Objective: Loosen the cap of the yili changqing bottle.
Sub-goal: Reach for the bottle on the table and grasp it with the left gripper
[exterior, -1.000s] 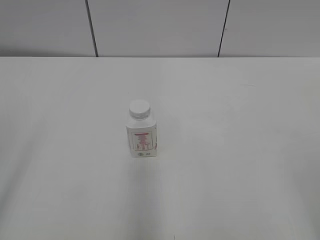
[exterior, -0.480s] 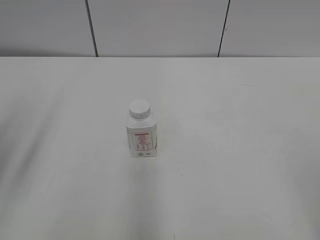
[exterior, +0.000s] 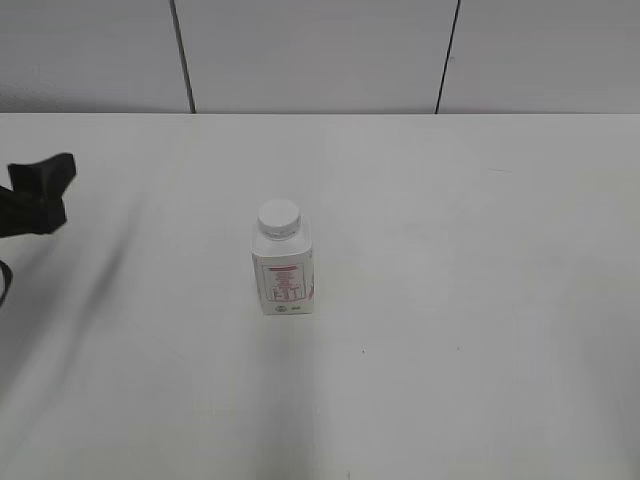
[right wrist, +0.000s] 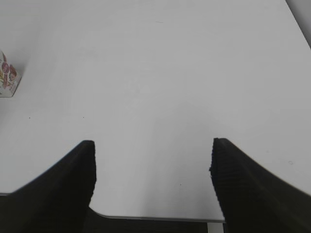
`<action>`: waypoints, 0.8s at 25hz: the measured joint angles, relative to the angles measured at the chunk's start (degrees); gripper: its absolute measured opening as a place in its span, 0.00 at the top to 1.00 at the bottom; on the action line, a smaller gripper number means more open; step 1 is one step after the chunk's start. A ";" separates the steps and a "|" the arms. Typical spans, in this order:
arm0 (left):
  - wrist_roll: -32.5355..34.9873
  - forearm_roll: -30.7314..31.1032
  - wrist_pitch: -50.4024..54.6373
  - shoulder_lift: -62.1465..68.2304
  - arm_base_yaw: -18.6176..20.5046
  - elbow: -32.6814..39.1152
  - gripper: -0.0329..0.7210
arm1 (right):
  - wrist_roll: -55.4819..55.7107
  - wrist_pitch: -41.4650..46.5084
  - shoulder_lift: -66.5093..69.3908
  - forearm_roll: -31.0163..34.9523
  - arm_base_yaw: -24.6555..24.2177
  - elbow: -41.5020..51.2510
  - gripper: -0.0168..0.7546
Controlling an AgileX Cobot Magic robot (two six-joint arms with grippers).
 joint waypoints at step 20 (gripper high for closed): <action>-30.54 69.89 -25.99 38.86 18.45 -19.83 0.21 | 0.00 0.00 0.00 1.20 0.00 0.00 0.22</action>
